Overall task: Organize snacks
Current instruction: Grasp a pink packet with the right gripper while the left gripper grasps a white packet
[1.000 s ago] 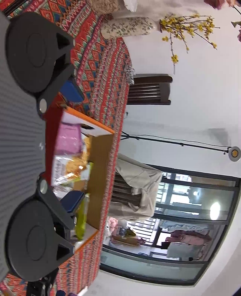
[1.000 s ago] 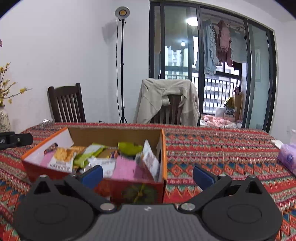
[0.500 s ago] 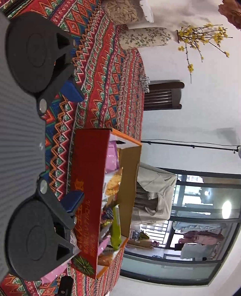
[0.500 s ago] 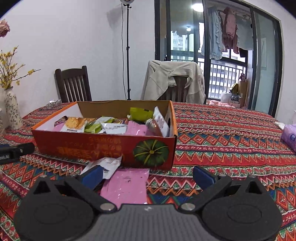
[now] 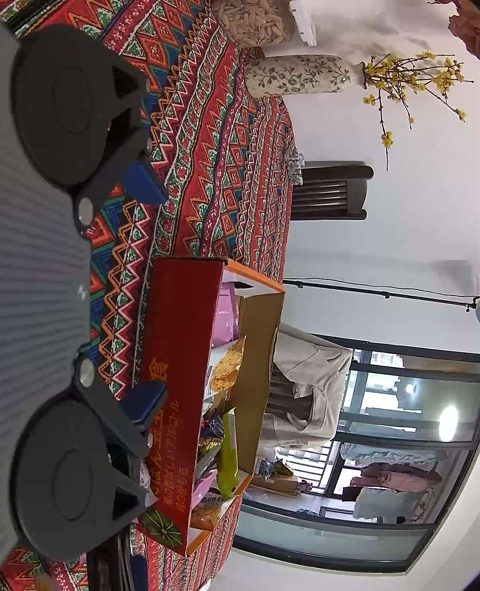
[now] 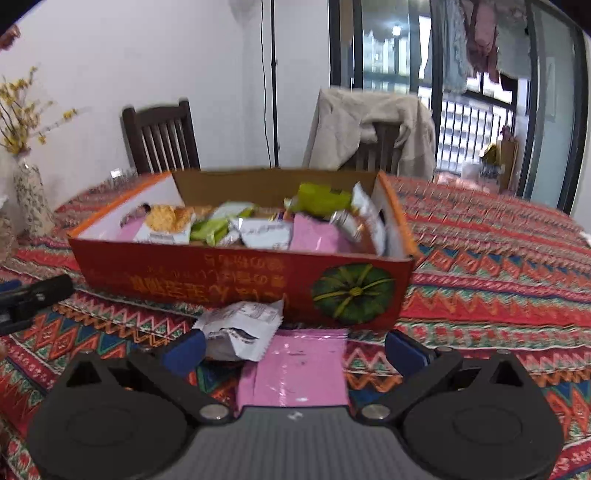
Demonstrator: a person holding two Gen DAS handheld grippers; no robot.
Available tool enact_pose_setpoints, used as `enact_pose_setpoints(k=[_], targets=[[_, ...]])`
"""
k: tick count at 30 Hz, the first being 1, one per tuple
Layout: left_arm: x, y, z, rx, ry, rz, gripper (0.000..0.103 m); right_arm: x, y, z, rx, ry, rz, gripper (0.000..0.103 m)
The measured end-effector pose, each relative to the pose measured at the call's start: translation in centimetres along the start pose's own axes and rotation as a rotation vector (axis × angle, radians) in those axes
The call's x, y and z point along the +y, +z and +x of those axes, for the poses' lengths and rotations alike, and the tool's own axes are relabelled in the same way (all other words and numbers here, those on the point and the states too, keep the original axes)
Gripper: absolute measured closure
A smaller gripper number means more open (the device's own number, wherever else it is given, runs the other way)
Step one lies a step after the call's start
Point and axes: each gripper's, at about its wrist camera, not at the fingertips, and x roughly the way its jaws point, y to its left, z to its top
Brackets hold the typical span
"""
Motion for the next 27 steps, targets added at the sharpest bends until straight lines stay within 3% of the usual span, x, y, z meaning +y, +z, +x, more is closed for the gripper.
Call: enact_pose_setpoints(k=[6, 9, 14, 18, 19, 20, 27], targets=[[0.1, 0.0, 0.1, 0.006, -0.001, -0.006, 0.000, 0.9, -0.1, 3.4, 0.098, 0.038, 0.018, 0.000], [0.2, 0.0, 0.2, 0.010, -0.002, -0.007, 0.000, 1.9, -0.6, 3.6, 0.086, 0.009, -0.039, 0.001], [0.2, 0.0, 0.3, 0.017, 0.005, -0.012, 0.000, 2.4, -1.1, 2.6, 0.048, 0.050, -0.061, 0.026], [0.2, 0.0, 0.3, 0.019, 0.007, -0.016, 0.000, 2.3, -1.3, 1.4, 0.016, 0.075, -0.063, 0.030], [0.2, 0.0, 0.4, 0.020, 0.007, -0.016, 0.000, 2.2, -1.3, 1.0, 0.000, 0.078, -0.062, 0.035], [0.2, 0.0, 0.4, 0.021, 0.007, -0.016, 0.000, 2.0, -1.3, 0.5, -0.018, 0.079, -0.061, 0.047], [0.2, -0.1, 0.5, 0.026, 0.013, -0.015, 0.000, 0.0, -1.9, -3.1, -0.131, 0.105, -0.025, 0.051]])
